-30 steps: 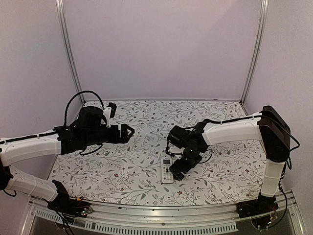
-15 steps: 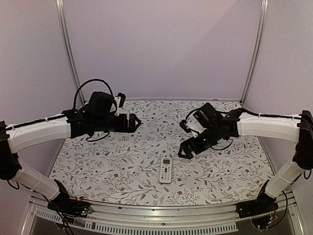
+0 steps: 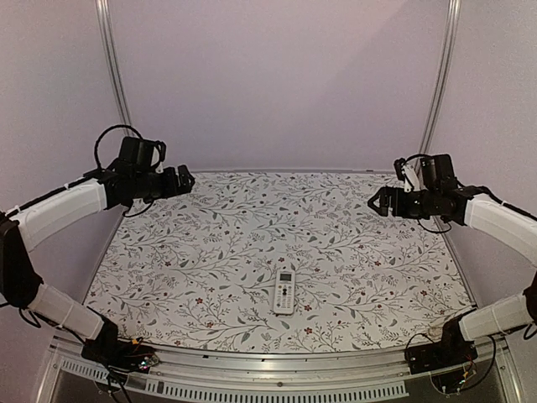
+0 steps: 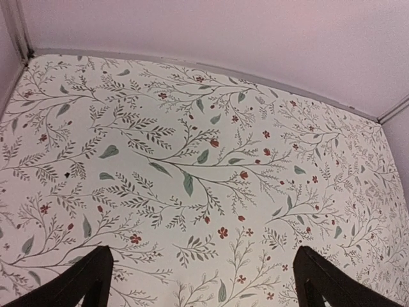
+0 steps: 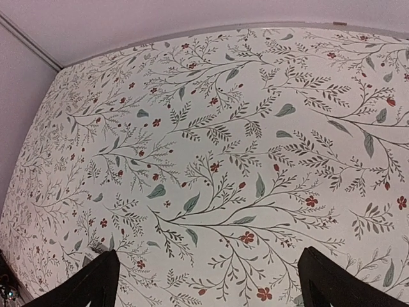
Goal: Load the batteries into the remote control
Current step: Reset both arms
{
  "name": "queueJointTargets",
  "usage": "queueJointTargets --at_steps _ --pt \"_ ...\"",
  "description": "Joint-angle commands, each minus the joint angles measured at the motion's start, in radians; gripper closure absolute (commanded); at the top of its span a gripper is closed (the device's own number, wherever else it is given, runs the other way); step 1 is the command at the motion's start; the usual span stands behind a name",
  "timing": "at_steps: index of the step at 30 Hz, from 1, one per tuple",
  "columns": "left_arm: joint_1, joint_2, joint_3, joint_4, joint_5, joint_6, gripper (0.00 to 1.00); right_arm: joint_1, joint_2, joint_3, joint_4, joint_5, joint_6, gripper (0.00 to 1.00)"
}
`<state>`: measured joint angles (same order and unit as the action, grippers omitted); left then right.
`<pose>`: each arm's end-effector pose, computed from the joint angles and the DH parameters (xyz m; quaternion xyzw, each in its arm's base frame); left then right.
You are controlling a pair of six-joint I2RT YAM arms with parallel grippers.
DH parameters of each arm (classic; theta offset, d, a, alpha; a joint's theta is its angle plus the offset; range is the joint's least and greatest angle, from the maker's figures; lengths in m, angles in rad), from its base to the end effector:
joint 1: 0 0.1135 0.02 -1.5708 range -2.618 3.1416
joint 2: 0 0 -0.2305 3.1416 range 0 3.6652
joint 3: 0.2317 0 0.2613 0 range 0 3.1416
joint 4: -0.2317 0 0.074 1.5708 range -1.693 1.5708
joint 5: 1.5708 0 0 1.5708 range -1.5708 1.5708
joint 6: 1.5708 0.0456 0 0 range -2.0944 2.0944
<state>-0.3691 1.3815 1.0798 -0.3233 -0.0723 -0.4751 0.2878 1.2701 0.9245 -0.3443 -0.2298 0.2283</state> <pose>0.3129 -0.1175 0.2517 -0.0636 0.8875 -0.1571 0.4284 0.2873 0.0959 0.2286 -0.0756 0.8967 0.2084 0.3830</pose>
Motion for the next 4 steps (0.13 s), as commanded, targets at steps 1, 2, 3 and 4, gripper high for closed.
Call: queueJointTargets --at_steps 1,2,3,4 --pt "0.061 0.001 0.0 -0.025 0.007 0.029 0.0 -0.113 -0.01 -0.041 0.093 -0.06 0.023 0.01" --pt "0.067 -0.006 -0.005 -0.02 0.004 0.031 0.01 -0.128 -0.009 -0.044 0.101 -0.066 0.026 0.01" --pt "0.068 -0.015 -0.012 -0.014 -0.002 0.033 0.0 -0.138 -0.008 -0.044 0.106 -0.063 0.028 0.01" --pt "0.069 -0.021 -0.017 -0.01 -0.003 0.037 0.0 -0.142 -0.007 -0.042 0.109 -0.061 0.028 0.01"
